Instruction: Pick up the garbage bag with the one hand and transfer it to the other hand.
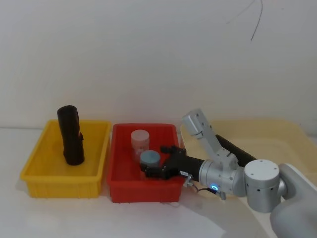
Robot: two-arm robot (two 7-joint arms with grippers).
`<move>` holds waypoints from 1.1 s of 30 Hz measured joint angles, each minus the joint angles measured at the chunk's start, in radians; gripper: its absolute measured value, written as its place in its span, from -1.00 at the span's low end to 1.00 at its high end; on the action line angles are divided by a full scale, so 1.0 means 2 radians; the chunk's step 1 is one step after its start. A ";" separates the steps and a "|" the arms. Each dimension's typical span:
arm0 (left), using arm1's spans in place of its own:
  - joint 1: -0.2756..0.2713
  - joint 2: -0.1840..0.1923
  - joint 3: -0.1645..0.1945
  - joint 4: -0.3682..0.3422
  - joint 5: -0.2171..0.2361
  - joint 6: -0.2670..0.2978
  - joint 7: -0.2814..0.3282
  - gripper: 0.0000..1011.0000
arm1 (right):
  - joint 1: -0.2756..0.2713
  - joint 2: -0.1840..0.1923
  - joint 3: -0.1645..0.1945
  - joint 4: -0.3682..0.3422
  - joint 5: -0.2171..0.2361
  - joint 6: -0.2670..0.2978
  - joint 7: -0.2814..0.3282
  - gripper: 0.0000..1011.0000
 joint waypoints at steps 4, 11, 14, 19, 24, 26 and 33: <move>0.000 0.000 0.000 0.000 0.000 0.000 0.000 0.98 | 0.005 -0.003 -0.003 0.008 0.001 -0.001 0.000 0.98; 0.001 0.000 -0.001 -0.001 0.001 0.000 0.001 0.98 | 0.015 -0.009 -0.008 0.027 0.001 -0.006 0.000 0.98; 0.001 0.001 -0.001 -0.001 0.001 0.000 0.001 0.98 | 0.020 -0.012 -0.010 0.037 0.000 -0.010 -0.002 0.98; 0.001 0.001 -0.001 -0.001 0.001 0.000 0.001 0.98 | 0.024 -0.015 -0.012 0.047 -0.001 -0.014 -0.004 0.91; 0.001 0.001 -0.001 -0.001 0.001 0.000 0.001 0.98 | 0.027 -0.017 -0.013 0.053 -0.002 -0.018 -0.005 0.73; 0.001 0.001 -0.001 -0.001 0.001 0.000 0.001 0.98 | 0.027 -0.018 -0.013 0.054 -0.002 -0.020 -0.006 0.62; 0.001 0.001 -0.001 -0.001 0.001 0.000 0.001 0.98 | 0.028 -0.018 -0.013 0.052 -0.004 -0.023 -0.012 0.31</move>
